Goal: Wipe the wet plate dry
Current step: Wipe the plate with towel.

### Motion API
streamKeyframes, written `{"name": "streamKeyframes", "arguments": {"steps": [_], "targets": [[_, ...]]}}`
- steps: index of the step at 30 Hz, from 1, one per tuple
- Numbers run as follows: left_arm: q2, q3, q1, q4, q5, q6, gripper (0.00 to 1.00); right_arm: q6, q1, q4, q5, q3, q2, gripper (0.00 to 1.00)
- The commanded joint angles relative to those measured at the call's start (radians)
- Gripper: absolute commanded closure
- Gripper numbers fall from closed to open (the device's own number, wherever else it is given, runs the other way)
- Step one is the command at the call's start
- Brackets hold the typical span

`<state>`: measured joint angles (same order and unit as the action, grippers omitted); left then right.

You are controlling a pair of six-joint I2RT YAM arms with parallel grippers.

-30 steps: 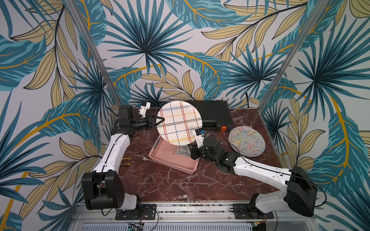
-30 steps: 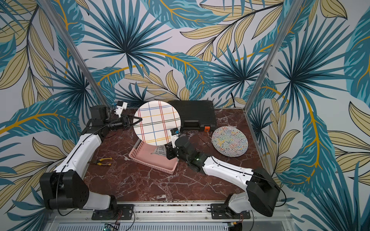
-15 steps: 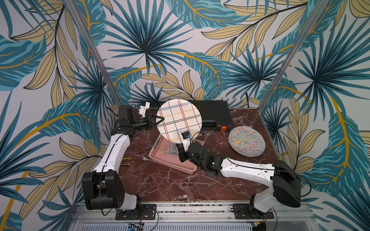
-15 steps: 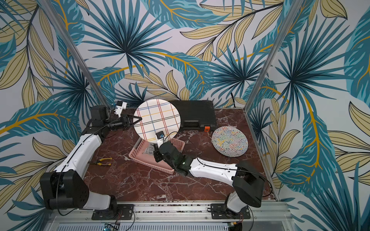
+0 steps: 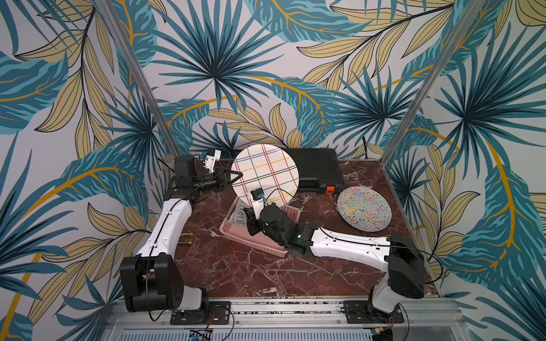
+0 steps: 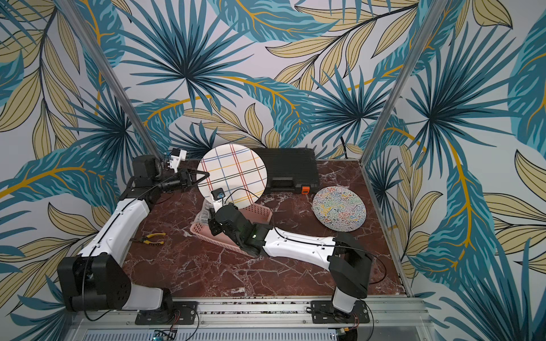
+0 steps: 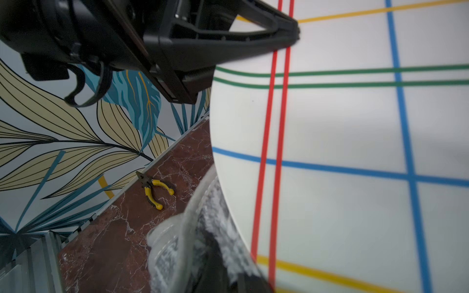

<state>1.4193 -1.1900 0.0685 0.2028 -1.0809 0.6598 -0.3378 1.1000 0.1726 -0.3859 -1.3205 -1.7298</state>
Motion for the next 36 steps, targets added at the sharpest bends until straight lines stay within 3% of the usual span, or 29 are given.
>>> {"name": "streamKeyframes", "arguments": {"steps": [1,11,17,25,31,36], "targets": [[-0.022,0.041,-0.009,0.042,-0.047,-0.091,1.0,-0.01,-0.028,0.131,-0.127,-0.114,0.004,1.0],[-0.039,0.055,-0.008,0.035,-0.036,-0.095,1.0,-0.002,-0.031,0.077,-0.176,-0.294,-0.101,1.0],[-0.05,0.059,-0.008,0.041,-0.012,-0.104,1.0,0.009,-0.033,0.082,-0.122,-0.289,-0.044,1.0],[-0.048,0.053,-0.008,0.049,-0.001,-0.122,1.0,-0.053,-0.031,0.139,-0.045,-0.03,0.201,1.0],[-0.055,0.04,-0.009,0.054,0.004,-0.136,1.0,-0.088,-0.032,0.068,-0.005,0.129,0.378,1.0],[-0.057,0.029,-0.008,0.06,0.003,-0.147,1.0,-0.168,-0.035,-0.081,-0.121,0.298,0.545,1.0]]}}
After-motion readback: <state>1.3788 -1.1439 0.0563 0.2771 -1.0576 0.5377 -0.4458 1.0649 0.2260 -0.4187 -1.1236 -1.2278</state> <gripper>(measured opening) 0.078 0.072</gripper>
